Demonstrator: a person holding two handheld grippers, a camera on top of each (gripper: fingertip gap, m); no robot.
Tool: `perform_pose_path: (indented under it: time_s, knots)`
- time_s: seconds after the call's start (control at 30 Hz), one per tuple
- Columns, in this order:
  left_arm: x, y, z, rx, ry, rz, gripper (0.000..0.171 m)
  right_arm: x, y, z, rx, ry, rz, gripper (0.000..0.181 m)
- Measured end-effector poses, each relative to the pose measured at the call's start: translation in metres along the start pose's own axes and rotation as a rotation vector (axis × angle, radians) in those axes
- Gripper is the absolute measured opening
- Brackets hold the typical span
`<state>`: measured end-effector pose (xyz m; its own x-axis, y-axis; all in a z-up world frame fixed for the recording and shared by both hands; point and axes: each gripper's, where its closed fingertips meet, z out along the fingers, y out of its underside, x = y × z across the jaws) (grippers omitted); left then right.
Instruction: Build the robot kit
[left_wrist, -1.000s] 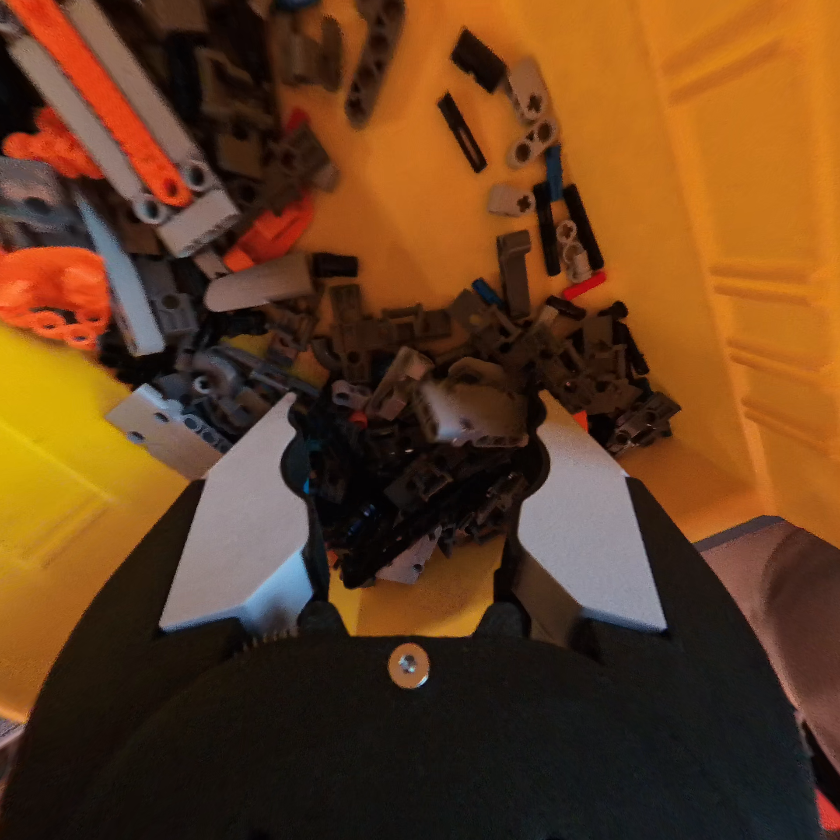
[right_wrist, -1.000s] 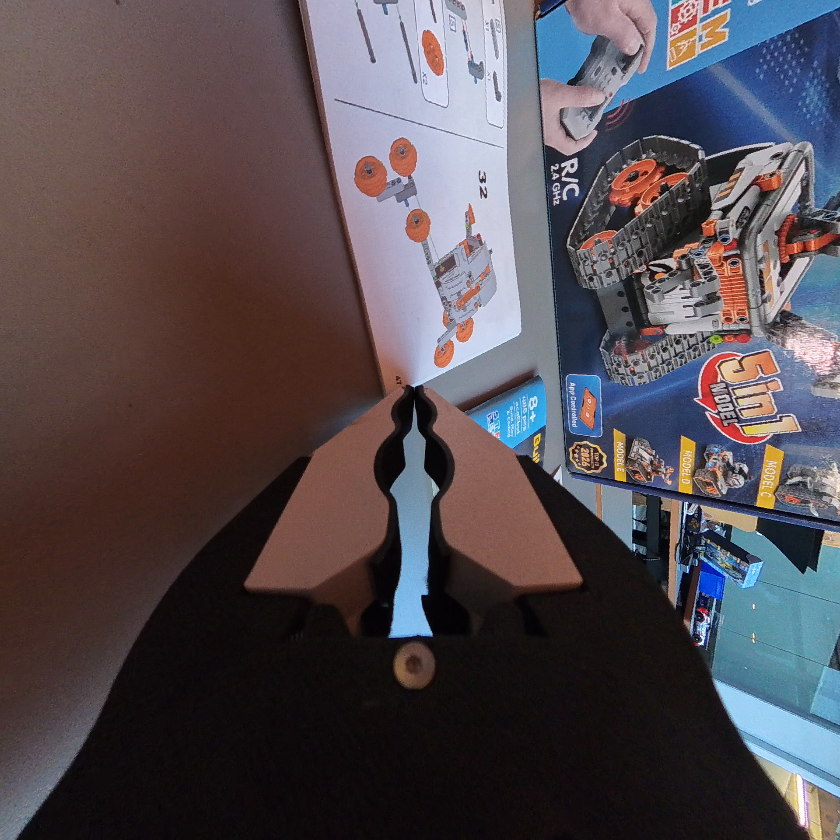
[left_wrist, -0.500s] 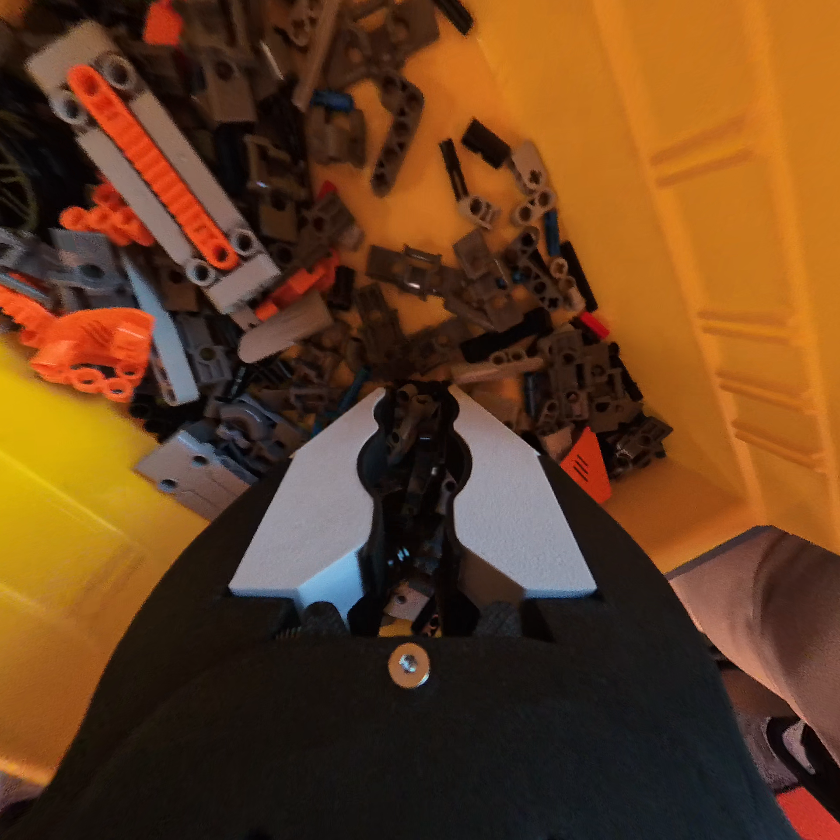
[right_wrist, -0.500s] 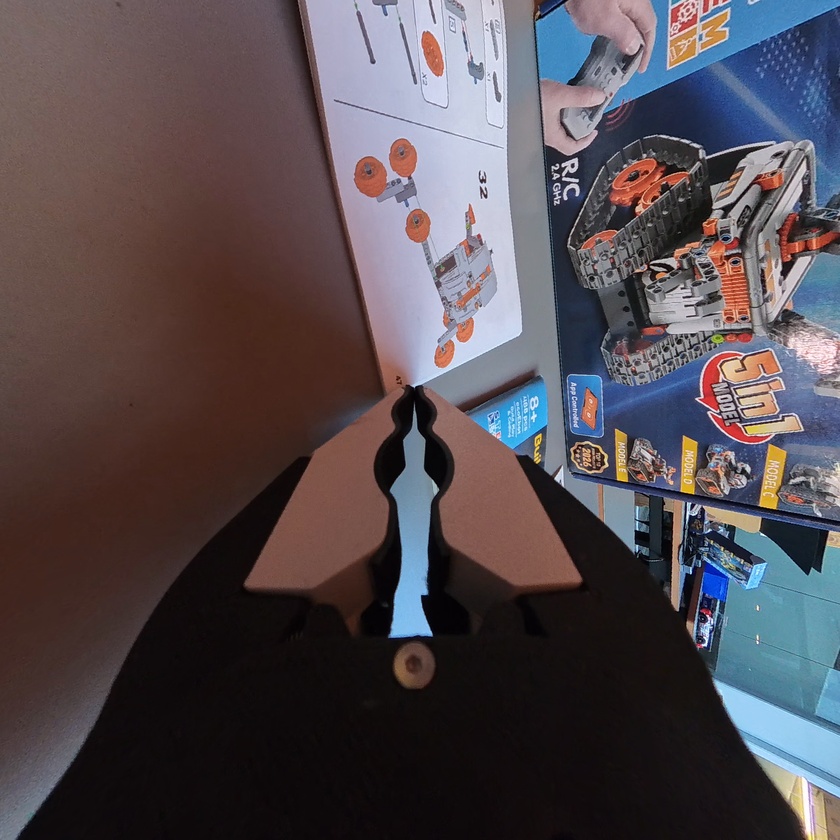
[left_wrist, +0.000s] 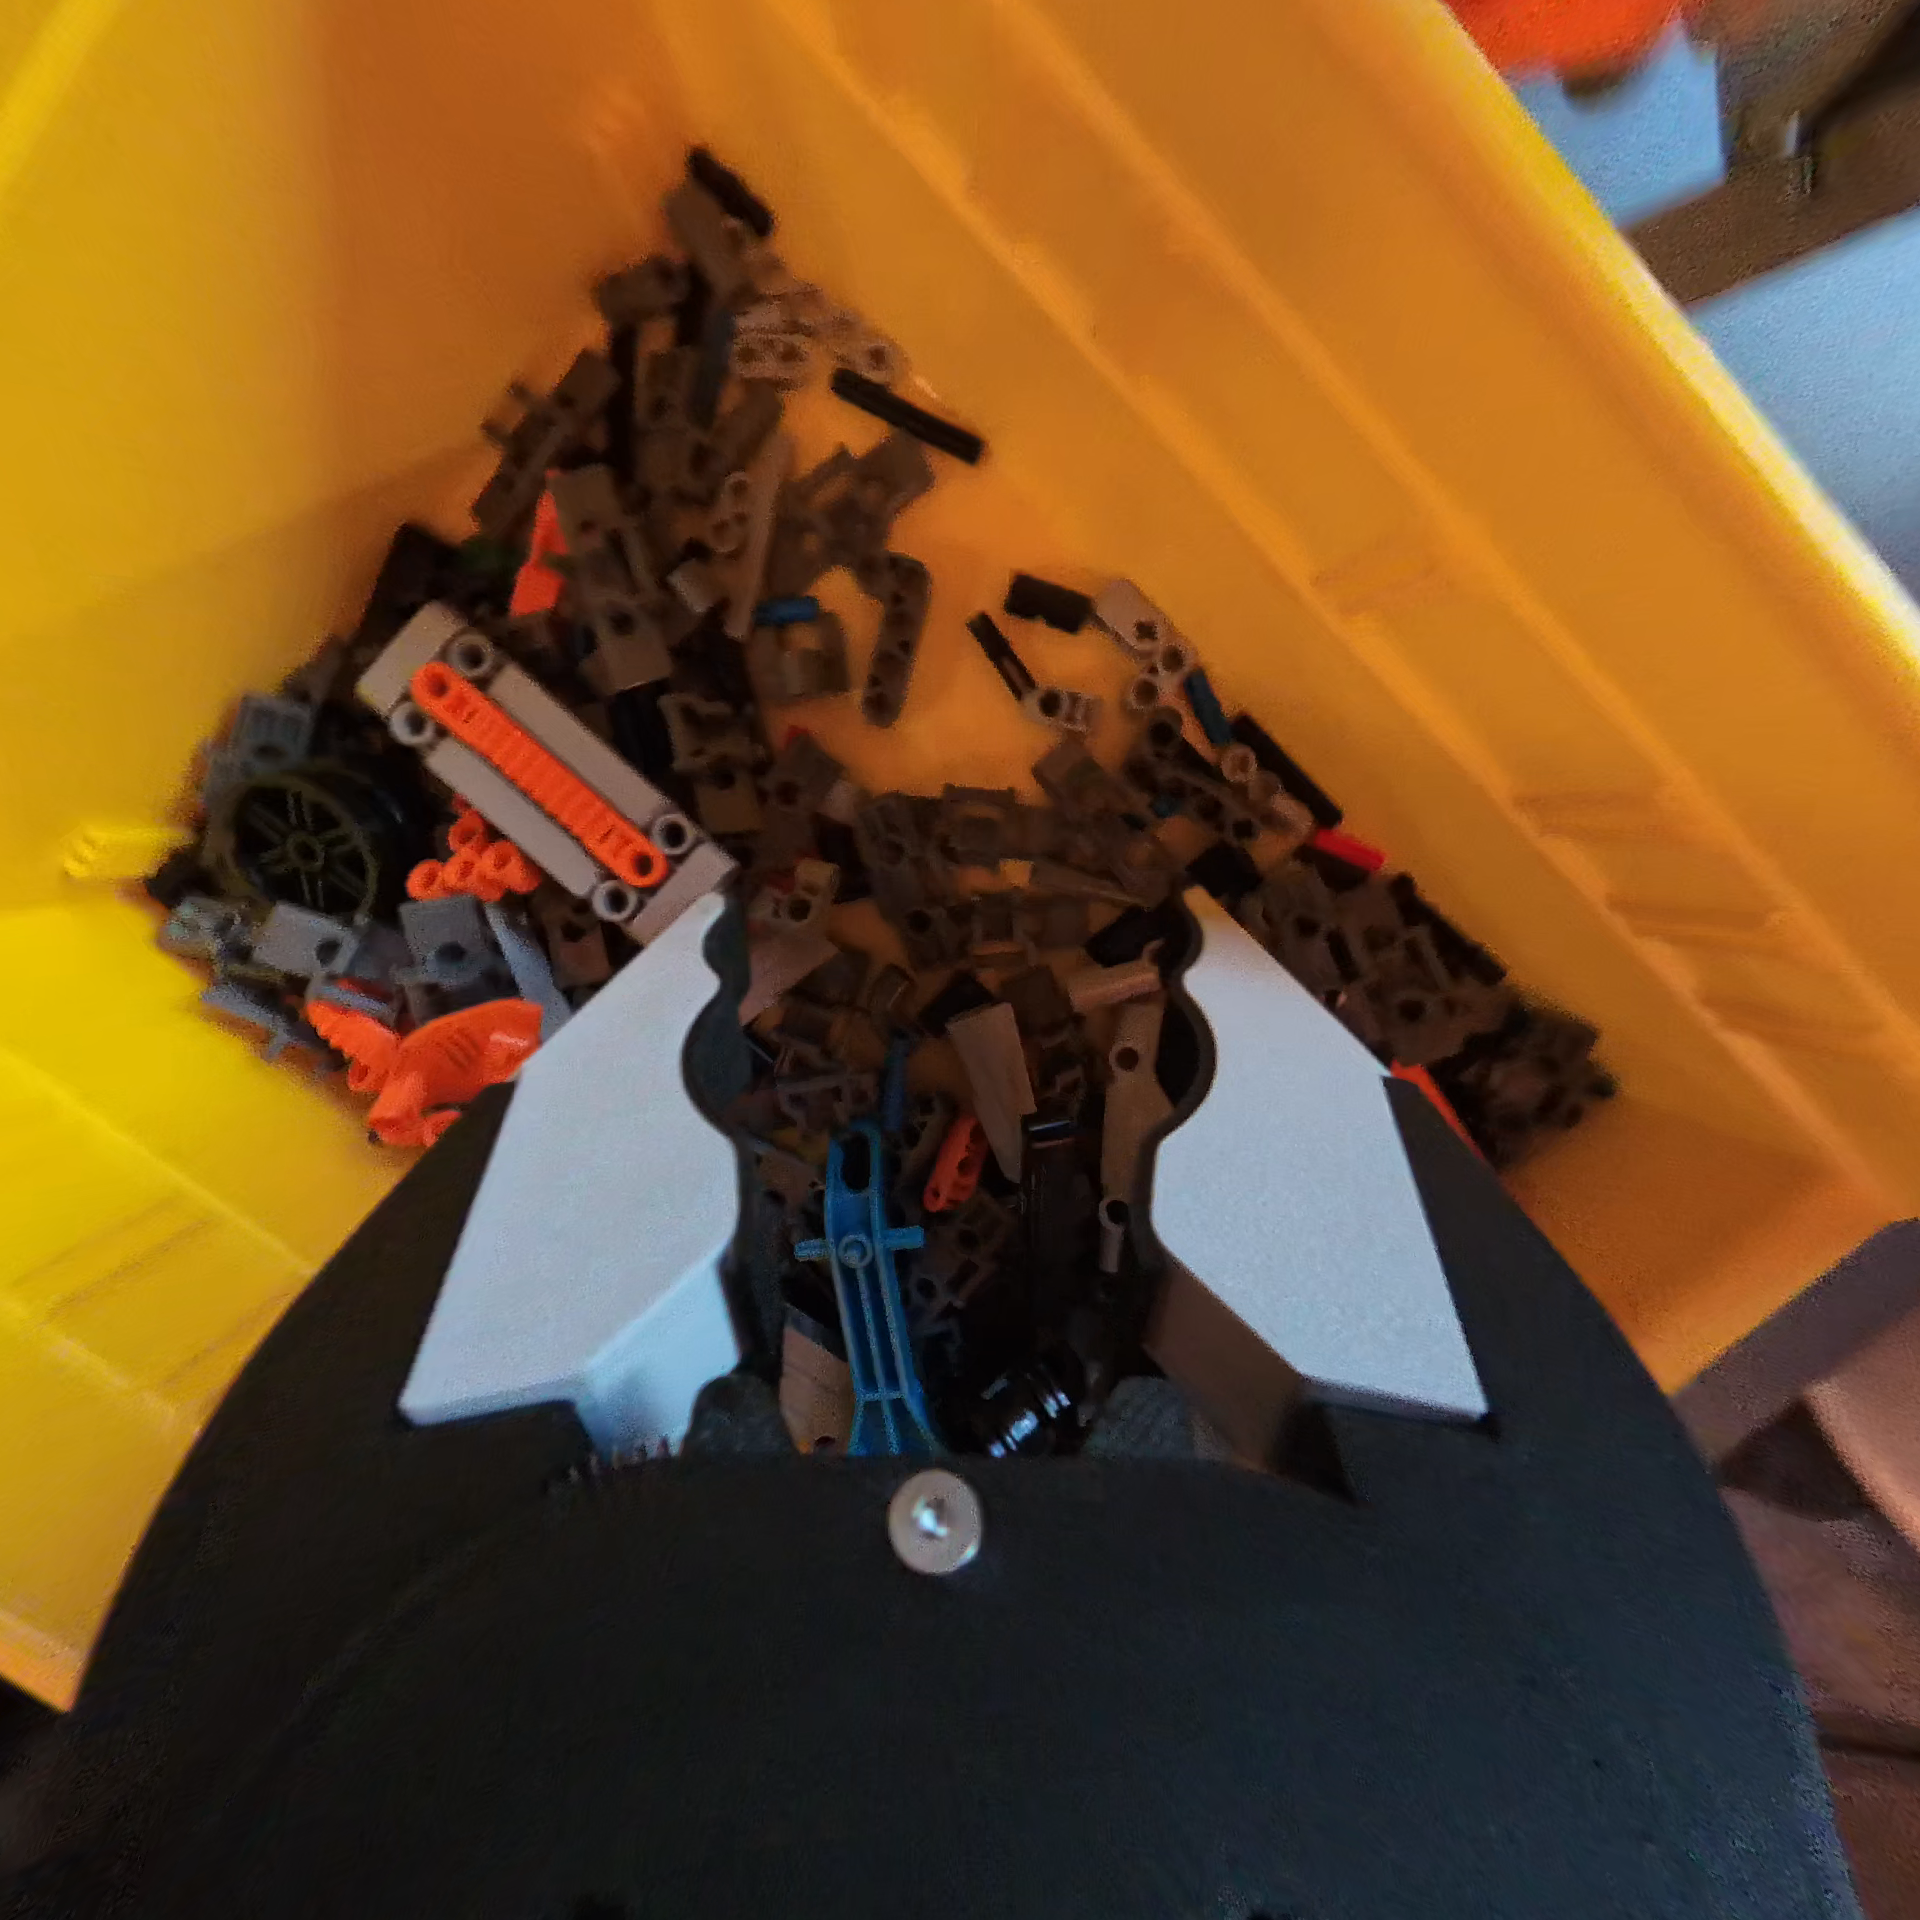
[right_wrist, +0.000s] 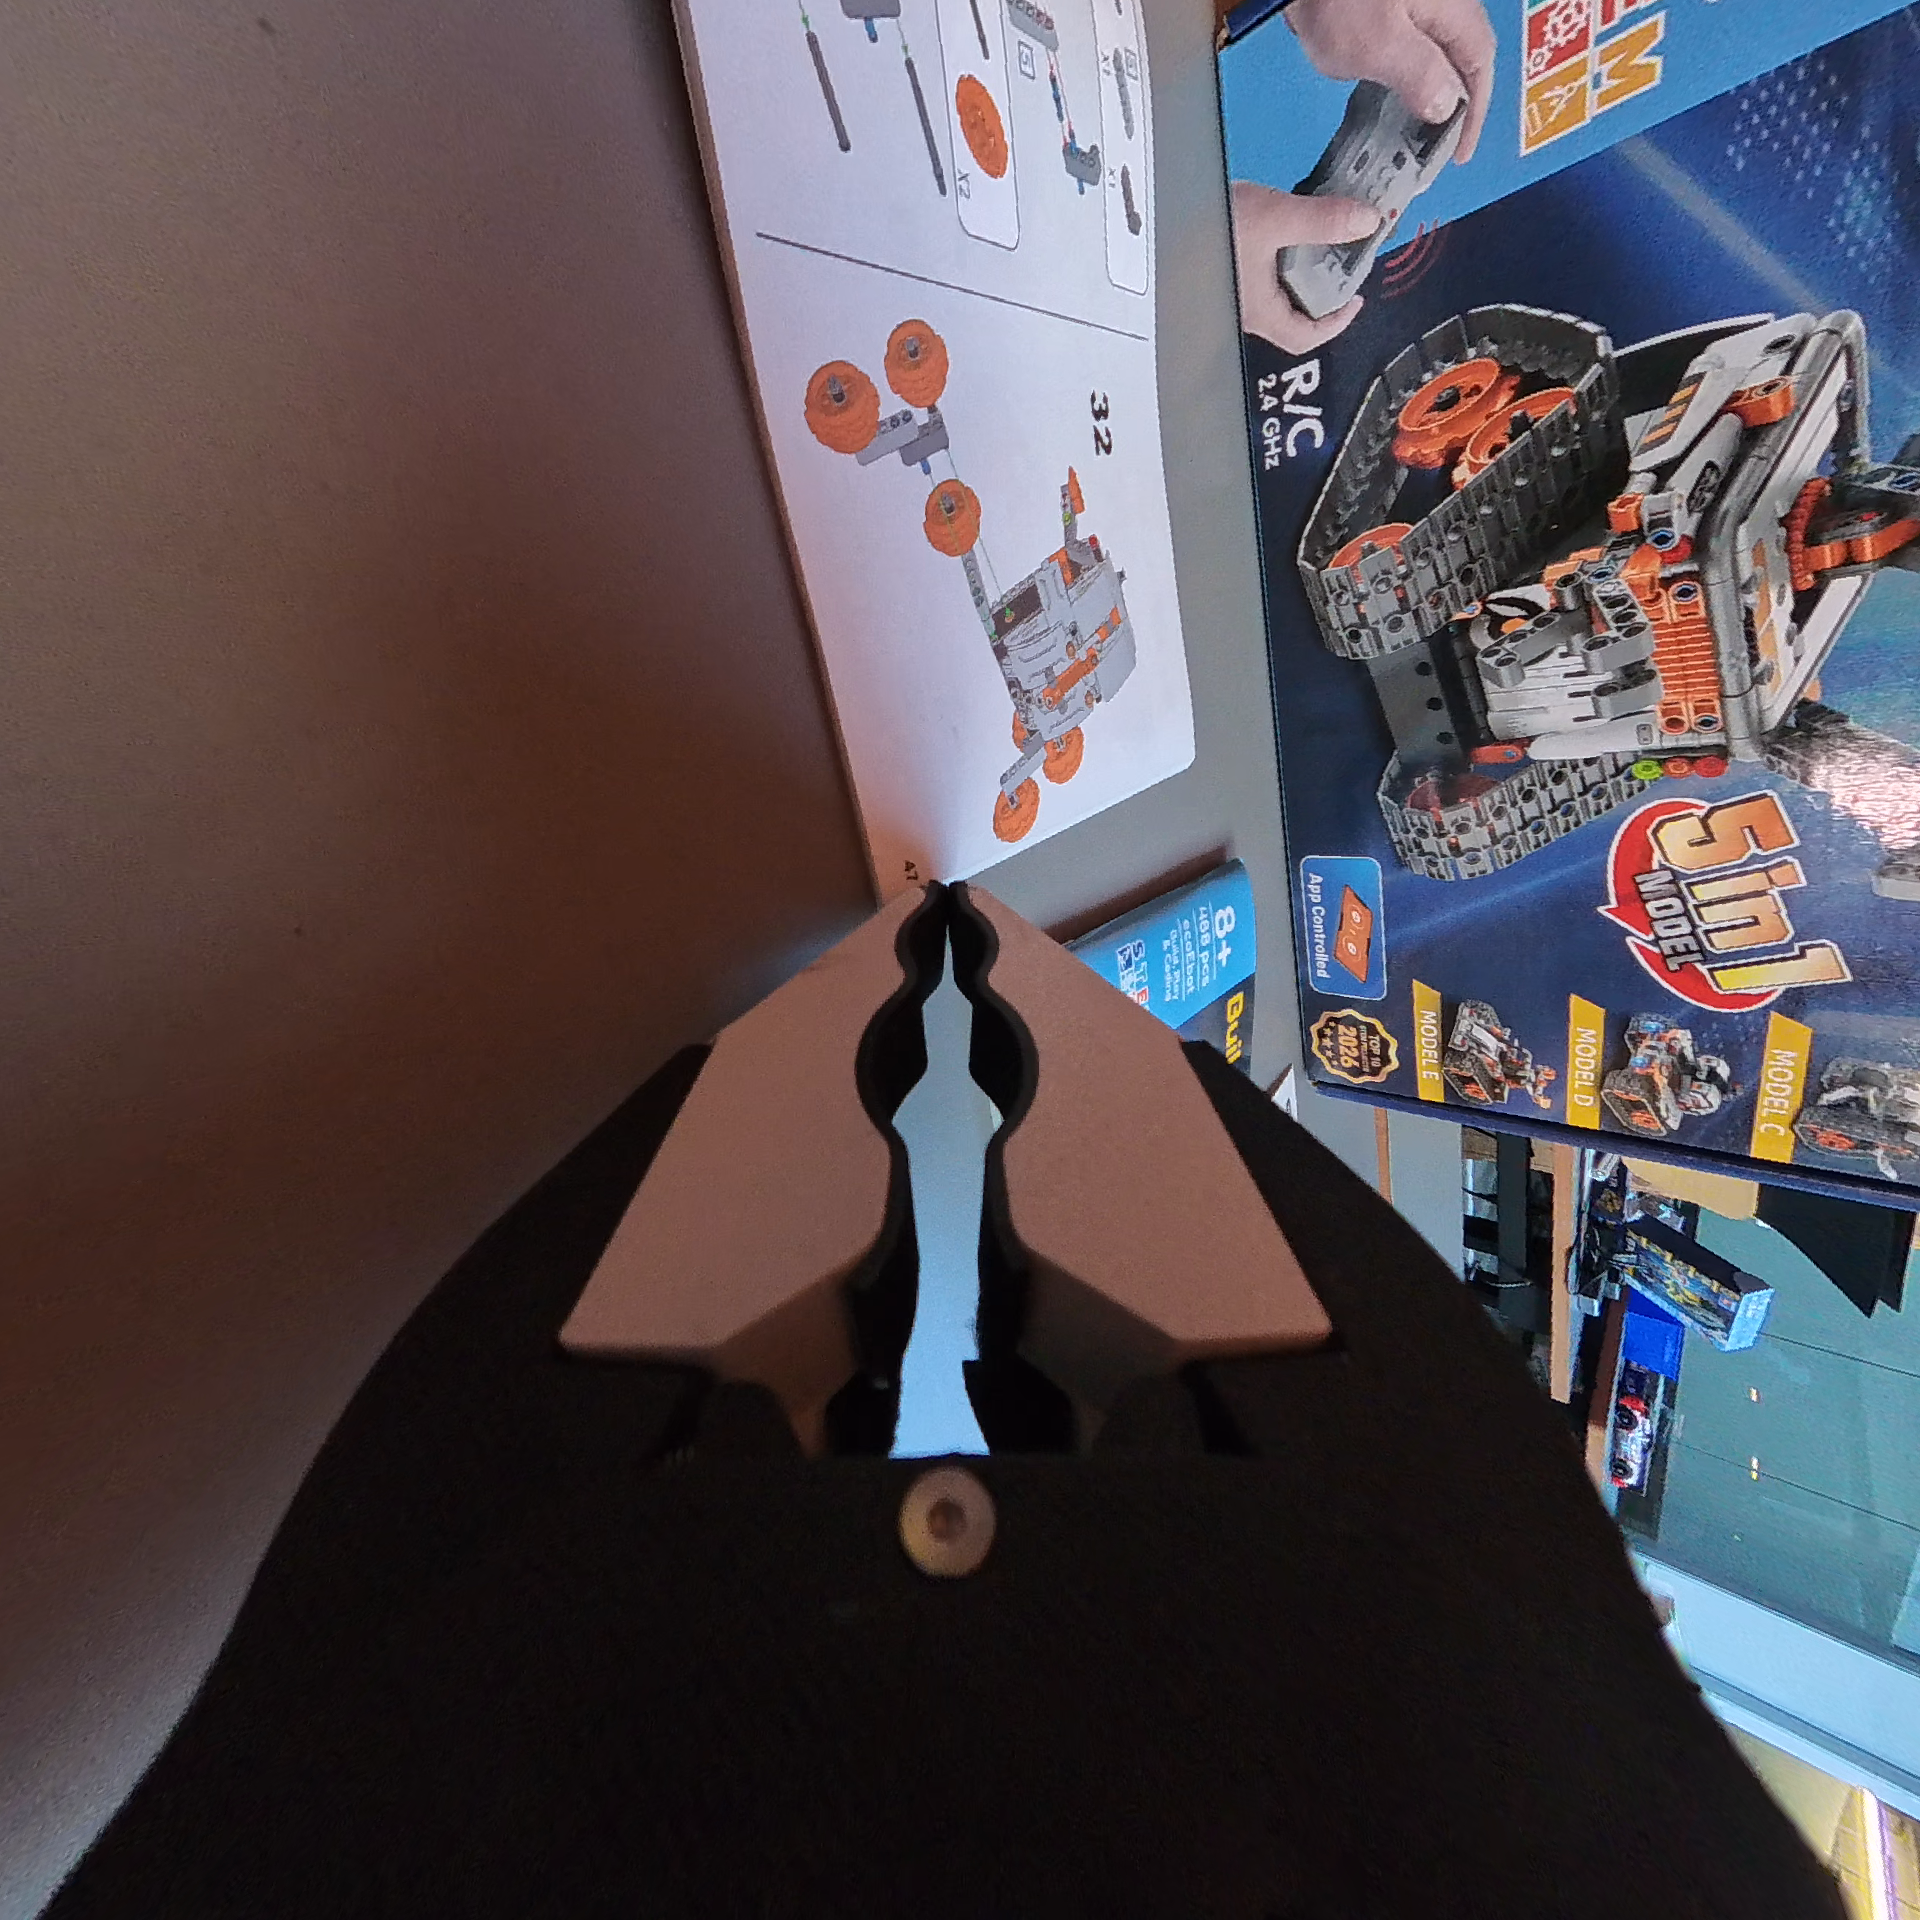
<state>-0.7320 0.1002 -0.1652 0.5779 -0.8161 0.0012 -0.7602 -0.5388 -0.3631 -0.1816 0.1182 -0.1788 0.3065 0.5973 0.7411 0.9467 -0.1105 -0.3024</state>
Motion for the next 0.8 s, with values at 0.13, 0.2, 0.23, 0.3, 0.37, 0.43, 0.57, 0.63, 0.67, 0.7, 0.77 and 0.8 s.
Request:
perform_pose_path:
  time_s: [0.13, 0.2, 0.23, 0.3, 0.37, 0.43, 0.57, 0.63, 0.67, 0.7, 0.77, 0.8]
  knots:
    - [0.012, 0.007, 0.012, -0.05, -0.064, 0.158, 0.09, 0.0, 0.0, 0.0, 0.003, -0.002, 0.007, 0.0]
    - [0.01, 0.003, 0.015, -0.033, -0.088, 0.163, 0.068, 0.0, 0.0, 0.0, 0.002, -0.001, 0.005, 0.0]
    - [0.008, 0.002, 0.017, -0.031, -0.092, 0.173, 0.054, 0.0, 0.0, 0.0, 0.001, -0.001, 0.005, 0.0]
    - [-0.01, -0.004, 0.016, 0.001, -0.18, 0.206, 0.011, 0.0, 0.0, 0.0, 0.0, -0.001, 0.005, 0.0]
    - [-0.018, -0.004, 0.016, -0.015, -0.19, 0.212, 0.01, 0.0, 0.0, 0.0, 0.001, 0.0, 0.006, 0.0]
    - [-0.021, -0.005, 0.015, -0.028, -0.163, 0.151, 0.007, 0.0, 0.0, 0.0, 0.001, 0.0, 0.006, 0.0]
    - [-0.041, -0.01, 0.008, -0.019, -0.212, 0.084, 0.007, 0.0, 0.0, 0.0, 0.004, 0.0, 0.01, 0.0]
    - [-0.058, -0.014, 0.001, 0.001, -0.282, 0.039, 0.006, 0.0, 0.0, 0.0, 0.005, -0.001, 0.012, 0.0]
    - [-0.069, -0.016, -0.004, 0.014, -0.346, 0.023, 0.006, 0.0, 0.0, 0.0, 0.006, -0.001, 0.012, 0.0]
    - [-0.08, -0.017, -0.009, 0.025, -0.407, 0.01, 0.006, 0.0, 0.0, 0.0, 0.006, -0.001, 0.012, 0.0]
    - [-0.086, -0.014, -0.013, 0.027, -0.442, -0.021, 0.006, 0.0, 0.0, 0.0, 0.004, 0.001, 0.007, 0.0]
    - [-0.081, -0.011, -0.012, 0.014, -0.408, -0.047, 0.01, 0.0, 0.0, 0.0, 0.003, 0.001, 0.006, 0.0]
